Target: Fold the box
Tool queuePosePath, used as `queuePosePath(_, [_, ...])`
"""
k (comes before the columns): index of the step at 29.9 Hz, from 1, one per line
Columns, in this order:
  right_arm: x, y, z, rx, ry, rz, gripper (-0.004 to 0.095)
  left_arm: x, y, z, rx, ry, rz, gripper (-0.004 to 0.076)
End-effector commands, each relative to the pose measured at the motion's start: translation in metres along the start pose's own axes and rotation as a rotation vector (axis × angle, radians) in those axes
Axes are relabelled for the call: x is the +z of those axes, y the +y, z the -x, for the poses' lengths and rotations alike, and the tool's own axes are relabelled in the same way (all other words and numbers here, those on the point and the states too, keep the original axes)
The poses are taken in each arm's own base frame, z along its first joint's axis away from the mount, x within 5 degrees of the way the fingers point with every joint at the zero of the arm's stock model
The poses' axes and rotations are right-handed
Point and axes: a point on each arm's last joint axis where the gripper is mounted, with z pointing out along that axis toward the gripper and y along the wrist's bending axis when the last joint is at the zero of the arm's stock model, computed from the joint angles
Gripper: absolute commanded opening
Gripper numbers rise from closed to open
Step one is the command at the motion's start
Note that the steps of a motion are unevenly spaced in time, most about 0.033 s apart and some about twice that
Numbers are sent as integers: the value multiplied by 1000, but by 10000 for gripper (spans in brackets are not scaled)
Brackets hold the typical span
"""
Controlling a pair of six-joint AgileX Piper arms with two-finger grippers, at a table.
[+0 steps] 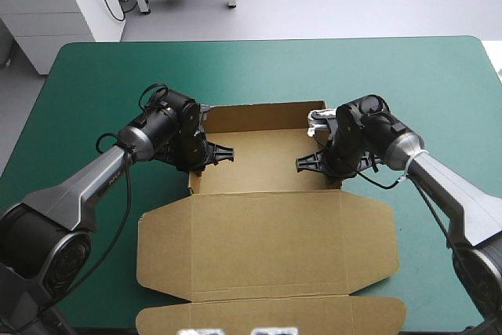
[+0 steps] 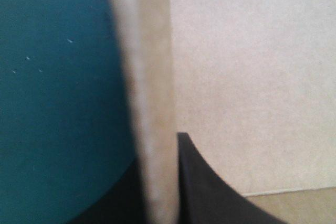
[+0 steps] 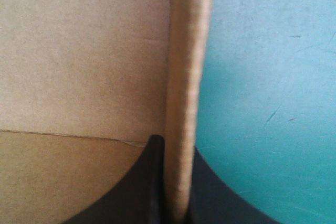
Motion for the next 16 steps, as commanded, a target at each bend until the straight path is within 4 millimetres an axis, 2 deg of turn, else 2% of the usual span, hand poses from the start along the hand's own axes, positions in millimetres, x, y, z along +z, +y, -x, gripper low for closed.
queuePosePath(1, [-22, -3, 5, -20, -95, 7, -13, -24, 1, -8, 14, 18, -6, -8])
queuePosePath(5, [-22, -3, 5, -18, -95, 9, 30, -21, 1, -8, 56, 32, 3, -8])
queuePosePath(9, [-22, -3, 4, -18, -86, 6, 198, -21, -1, -9, 85, 37, -13, 30])
queuePosePath(13, [-22, -3, 4, -18, -89, 7, 431, -21, -3, -10, 102, 46, -37, 194])
queuePosePath(16, [-22, -3, 6, -10, -105, 13, 581, -21, -2, -10, 103, 45, -33, 373])
